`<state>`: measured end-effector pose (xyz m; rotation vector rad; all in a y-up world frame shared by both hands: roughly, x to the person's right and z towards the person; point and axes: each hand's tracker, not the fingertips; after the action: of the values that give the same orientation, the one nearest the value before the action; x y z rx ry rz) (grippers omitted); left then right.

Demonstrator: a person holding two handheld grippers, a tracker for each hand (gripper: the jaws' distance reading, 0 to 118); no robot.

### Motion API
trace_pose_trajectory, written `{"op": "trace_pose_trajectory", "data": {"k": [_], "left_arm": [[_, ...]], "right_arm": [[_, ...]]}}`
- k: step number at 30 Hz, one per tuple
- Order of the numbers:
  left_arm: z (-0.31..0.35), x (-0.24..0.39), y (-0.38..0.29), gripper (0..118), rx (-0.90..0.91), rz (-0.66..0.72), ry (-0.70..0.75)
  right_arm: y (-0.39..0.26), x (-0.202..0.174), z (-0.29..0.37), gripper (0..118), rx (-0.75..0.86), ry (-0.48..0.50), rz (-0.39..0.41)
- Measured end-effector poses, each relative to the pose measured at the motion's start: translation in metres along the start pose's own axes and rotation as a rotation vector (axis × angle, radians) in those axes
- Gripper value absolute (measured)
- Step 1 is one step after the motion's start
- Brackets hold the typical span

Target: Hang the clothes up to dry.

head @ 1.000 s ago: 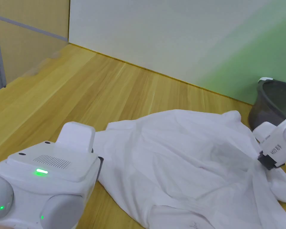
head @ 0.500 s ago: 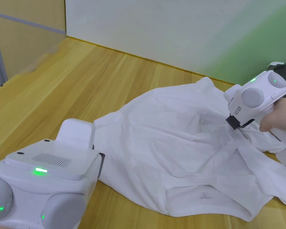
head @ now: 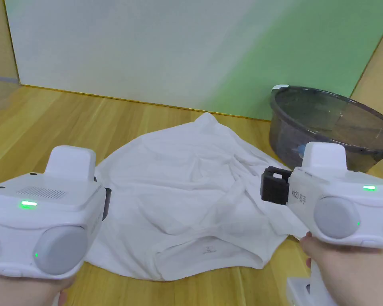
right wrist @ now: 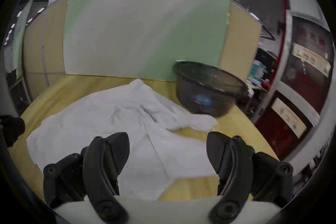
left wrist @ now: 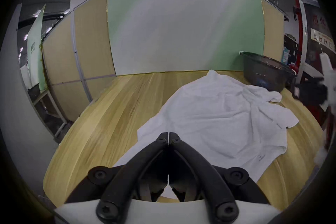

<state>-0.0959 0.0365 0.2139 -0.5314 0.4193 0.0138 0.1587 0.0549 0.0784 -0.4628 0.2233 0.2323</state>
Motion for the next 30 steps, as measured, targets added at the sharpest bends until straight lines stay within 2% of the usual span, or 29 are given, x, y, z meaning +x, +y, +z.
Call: {"op": "trace_pose_trajectory", "data": {"k": [1, 4, 6, 9, 10, 11, 12, 13, 15, 16, 22, 30], "left_arm": [[0.002, 0.006, 0.000, 0, 0.003, -0.004, -0.005], [0.004, 0.016, -0.009, 0, 0.003, -0.021, -0.027], [0.005, 0.022, -0.015, 0, 0.006, -0.037, -0.030], [0.007, 0.030, -0.024, 0, 0.015, -0.056, -0.009], [0.008, 0.033, -0.028, 0, 0.017, -0.059, -0.011], [0.009, 0.034, -0.030, 0, 0.022, -0.060, -0.012], [0.009, 0.036, -0.032, 0, 0.021, -0.059, -0.019], [0.011, 0.037, -0.033, 0, 0.010, -0.062, -0.028], [0.014, 0.036, -0.033, 0, 0.004, -0.058, -0.050], [0.015, 0.036, -0.033, 0, 0.005, -0.063, -0.045], [0.019, 0.030, -0.014, 0, 0.021, -0.051, -0.039], [0.046, 0.025, 0.088, 0, 0.205, -0.032, -0.078]], "right_arm": [[-0.010, -0.005, 0.021, 90, -0.003, -0.033, -0.023], [-0.045, -0.009, 0.042, 90, -0.009, -0.041, -0.124], [-0.063, -0.012, 0.050, 89, -0.013, -0.064, -0.127], [-0.081, -0.021, 0.063, 86, 0.038, -0.142, -0.059], [-0.087, -0.021, 0.066, 73, 0.069, -0.119, -0.074], [-0.088, -0.023, 0.066, 27, 0.051, -0.110, -0.068], [-0.091, -0.023, 0.067, 0, 0.035, -0.097, -0.095], [-0.091, -0.016, 0.053, 0, 0.016, -0.106, -0.115], [-0.090, -0.019, 0.049, 0, 0.007, -0.095, -0.072], [-0.090, -0.021, 0.050, 0, 0.014, -0.121, -0.057], [-0.075, -0.015, 0.051, 0, 0.028, -0.111, -0.058], [0.040, 0.008, 0.077, 0, 0.262, -0.146, -0.066]]}}
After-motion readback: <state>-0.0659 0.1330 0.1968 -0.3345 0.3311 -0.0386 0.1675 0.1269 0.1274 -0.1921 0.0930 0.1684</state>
